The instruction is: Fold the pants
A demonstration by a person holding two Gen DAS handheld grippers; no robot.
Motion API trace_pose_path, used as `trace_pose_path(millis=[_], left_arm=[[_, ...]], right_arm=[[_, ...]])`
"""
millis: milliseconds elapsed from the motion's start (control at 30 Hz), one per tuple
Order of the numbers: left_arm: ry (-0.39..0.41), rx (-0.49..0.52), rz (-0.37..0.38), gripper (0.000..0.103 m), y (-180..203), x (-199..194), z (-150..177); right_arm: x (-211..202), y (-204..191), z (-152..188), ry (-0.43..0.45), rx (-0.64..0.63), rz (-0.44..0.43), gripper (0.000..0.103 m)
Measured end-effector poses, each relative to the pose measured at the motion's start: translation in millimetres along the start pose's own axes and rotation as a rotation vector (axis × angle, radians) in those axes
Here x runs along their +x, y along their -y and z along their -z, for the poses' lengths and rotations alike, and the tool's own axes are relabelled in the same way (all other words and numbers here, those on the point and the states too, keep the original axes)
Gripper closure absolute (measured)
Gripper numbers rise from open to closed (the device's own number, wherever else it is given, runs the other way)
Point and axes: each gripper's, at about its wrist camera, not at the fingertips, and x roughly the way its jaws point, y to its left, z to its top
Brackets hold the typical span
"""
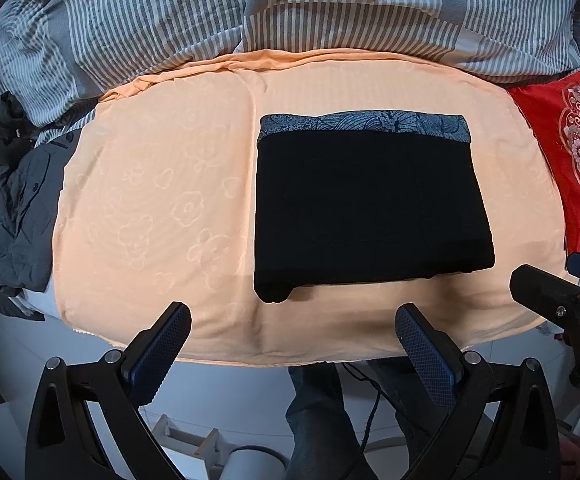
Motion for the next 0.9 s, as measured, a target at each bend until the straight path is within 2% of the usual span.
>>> trace_pose_path(millis=[900], left_arm=[[-0.002,-0.009,-0.01,0.0,-2.3,1.7,-3.2]], right_arm=[[2.2,-7.0,0.5,-0.002,0.002,0.001,0.0]])
